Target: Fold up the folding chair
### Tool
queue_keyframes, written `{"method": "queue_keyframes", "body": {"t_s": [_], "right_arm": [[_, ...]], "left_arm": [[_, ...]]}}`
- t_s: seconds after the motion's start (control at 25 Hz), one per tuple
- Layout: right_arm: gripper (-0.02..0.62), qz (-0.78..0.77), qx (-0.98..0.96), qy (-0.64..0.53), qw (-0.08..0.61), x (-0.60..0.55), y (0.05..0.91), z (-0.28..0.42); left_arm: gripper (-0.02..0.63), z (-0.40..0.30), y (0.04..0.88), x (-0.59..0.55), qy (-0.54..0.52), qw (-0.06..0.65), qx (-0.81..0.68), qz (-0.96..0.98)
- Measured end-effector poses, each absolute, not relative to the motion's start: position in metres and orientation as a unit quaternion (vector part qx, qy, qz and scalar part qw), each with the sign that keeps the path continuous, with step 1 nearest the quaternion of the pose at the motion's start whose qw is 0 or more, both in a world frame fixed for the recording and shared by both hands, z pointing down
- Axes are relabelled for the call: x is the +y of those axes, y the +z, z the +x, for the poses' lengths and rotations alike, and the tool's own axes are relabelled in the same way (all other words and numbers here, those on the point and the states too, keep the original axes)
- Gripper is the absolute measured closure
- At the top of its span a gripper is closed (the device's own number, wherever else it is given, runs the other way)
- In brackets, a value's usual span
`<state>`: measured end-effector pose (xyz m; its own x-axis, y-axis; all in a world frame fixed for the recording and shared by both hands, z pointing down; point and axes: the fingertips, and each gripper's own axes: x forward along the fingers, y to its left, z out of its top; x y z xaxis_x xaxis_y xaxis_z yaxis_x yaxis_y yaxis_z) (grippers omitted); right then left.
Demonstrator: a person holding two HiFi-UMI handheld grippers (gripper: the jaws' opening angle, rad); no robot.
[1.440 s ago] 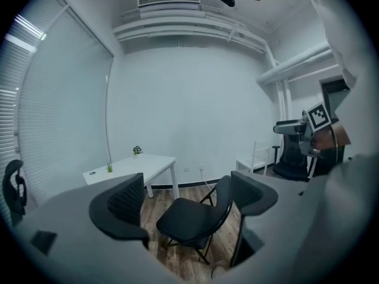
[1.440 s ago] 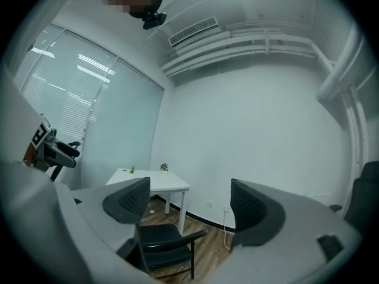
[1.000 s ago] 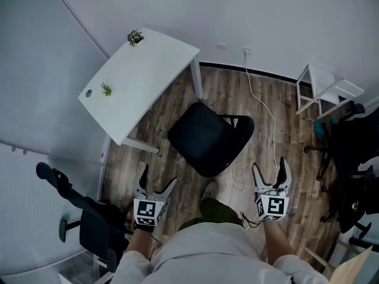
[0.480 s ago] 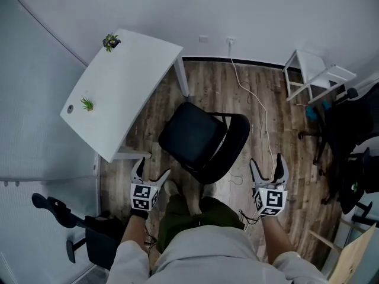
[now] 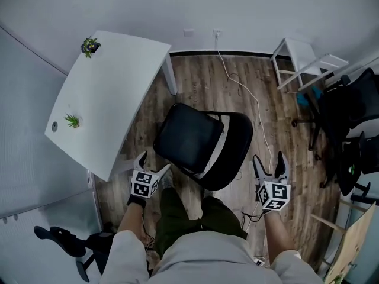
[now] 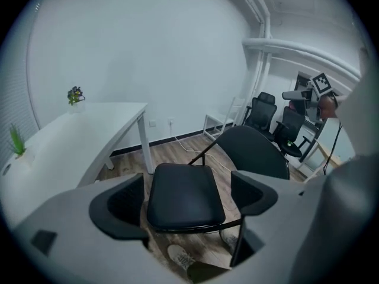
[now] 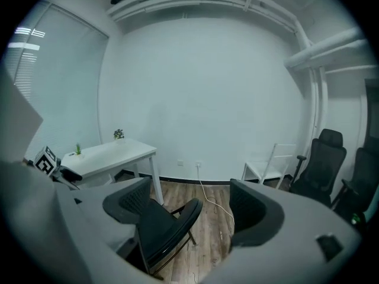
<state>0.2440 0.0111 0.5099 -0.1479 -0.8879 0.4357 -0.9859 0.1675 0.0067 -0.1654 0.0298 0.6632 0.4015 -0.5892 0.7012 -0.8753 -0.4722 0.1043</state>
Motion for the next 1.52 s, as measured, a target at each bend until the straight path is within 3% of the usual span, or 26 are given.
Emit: {"method": "queue_keyframes", "body": {"t_s": [0.4,0.88,1.52], "right_arm": [[0.176,0.638,-0.721,0.18,0.201,-0.034,0.57,0.22],[0.178,0.639,-0.689,0.255,0.228,-0.073,0.65,0.239],[0.178,0.623,-0.656,0.37,0.21,-0.098,0.722,0.237]], "left_arm": [[0.146,-0.193,0.761,-0.028,0.345,0.27,-0.402,0.804],[0.147,-0.203,0.89,-0.062,0.401,0.313,-0.348,0.787],[0.147,-0.226,1.016,-0.09,0.45,0.359,-0.291,0.764]]}}
